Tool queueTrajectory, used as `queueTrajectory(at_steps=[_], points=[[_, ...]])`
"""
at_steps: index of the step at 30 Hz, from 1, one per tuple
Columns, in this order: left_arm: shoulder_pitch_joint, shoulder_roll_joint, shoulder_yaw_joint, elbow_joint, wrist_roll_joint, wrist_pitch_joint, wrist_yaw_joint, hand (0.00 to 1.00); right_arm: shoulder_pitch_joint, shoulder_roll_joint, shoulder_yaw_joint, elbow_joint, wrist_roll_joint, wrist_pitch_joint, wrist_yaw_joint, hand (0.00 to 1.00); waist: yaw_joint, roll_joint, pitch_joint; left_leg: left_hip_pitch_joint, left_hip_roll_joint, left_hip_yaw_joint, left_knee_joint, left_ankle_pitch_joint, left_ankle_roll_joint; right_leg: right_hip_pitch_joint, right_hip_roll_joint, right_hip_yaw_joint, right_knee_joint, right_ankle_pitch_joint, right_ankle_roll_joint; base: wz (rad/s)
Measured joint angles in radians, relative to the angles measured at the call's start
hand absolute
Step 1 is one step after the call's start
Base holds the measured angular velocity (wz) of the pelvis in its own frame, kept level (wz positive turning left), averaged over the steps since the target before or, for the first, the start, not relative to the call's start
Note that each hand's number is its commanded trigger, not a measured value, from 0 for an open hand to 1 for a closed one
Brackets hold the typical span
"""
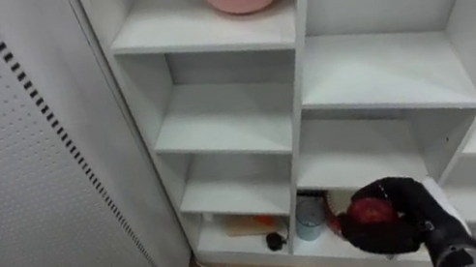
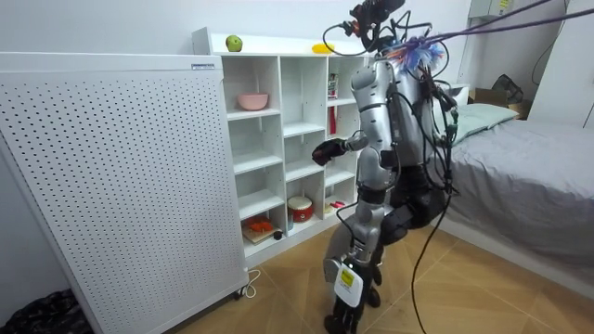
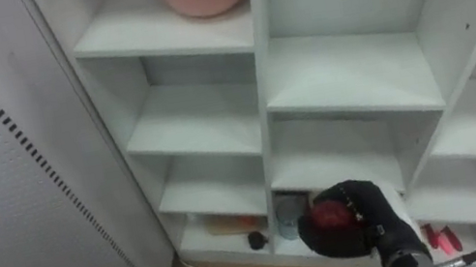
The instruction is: Arrange fruit in the closet
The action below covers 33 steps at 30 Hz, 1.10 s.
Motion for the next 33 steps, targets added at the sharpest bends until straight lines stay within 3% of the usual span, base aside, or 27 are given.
queueTrajectory(at_steps=[6, 10, 14, 22, 24, 28, 33], points=[[0.004, 0.012, -0.012, -0.034, -0.009, -0.001, 0.006, 0.0, -0.042, -0.022, 0.001, 0.037, 0.06, 0.0, -0.021, 1.0, 0.022, 0.001, -0.0003, -0.081, 0.0, 0.0, 0.068, -0.015, -0.002, -0.081, -0.01, 0.001, 0.068, -0.013, -0.015, 0.01], [0.006, 0.017, -0.024, -0.041, -0.006, -0.003, 0.006, 0.0, -0.107, -0.067, 0.011, 0.116, 0.15, 0.001, -0.03, 1.0, 0.027, 0.0, -0.0003, -0.14, -0.009, -0.001, 0.089, -0.011, -0.008, -0.136, -0.032, -0.004, 0.1, -0.017, -0.017, 0.16], [0.027, 0.024, -0.03, -0.076, -0.007, 0.01, 0.006, 0.0, -0.153, -0.111, 0.012, 0.154, 0.198, 0.001, -0.038, 1.0, 0.026, -0.005, -0.0012, -0.191, 0.004, 0.007, 0.1, -0.008, -0.011, -0.18, -0.035, -0.005, 0.11, -0.02, -0.013, 0.12], [0.031, 0.059, -0.043, -0.095, -0.016, 0.01, -0.012, 0.0, -0.257, -0.124, 0.014, 0.192, 0.225, 0.015, -0.103, 1.0, 0.022, -0.029, -0.0014, -0.256, 0.002, -0.003, 0.11, 0.004, -0.011, -0.239, -0.045, -0.022, 0.123, -0.026, -0.007, 0.06], [0.031, 0.069, -0.042, -0.095, -0.016, 0.011, -0.012, 0.0, -0.271, -0.126, 0.015, 0.192, 0.253, 0.019, -0.111, 1.0, 0.022, -0.038, 0.0019, -0.259, -0.002, -0.002, 0.112, 0.002, -0.008, -0.242, -0.053, -0.024, 0.132, -0.035, -0.01, 0.14], [0.032, 0.088, -0.041, -0.095, -0.015, 0.017, -0.01, 0.0, -0.284, -0.13, 0.016, 0.197, 0.321, 0.037, -0.117, 1.0, 0.028, -0.052, 0.0012, -0.259, -0.006, -0.002, 0.132, -0.015, -0.005, -0.241, -0.071, -0.04, 0.167, -0.063, -0.021, 0.11], [0.063, 0.108, -0.043, -0.122, -0.015, 0.02, -0.004, 0.0, -0.328, -0.13, 0.042, 0.26, 0.404, 0.043, -0.134, 1.0, 0.033, -0.053, 0.0019, -0.261, -0.002, -0.003, 0.138, -0.026, -0.008, -0.24, -0.067, -0.043, 0.167, -0.068, -0.017, -0.03]])
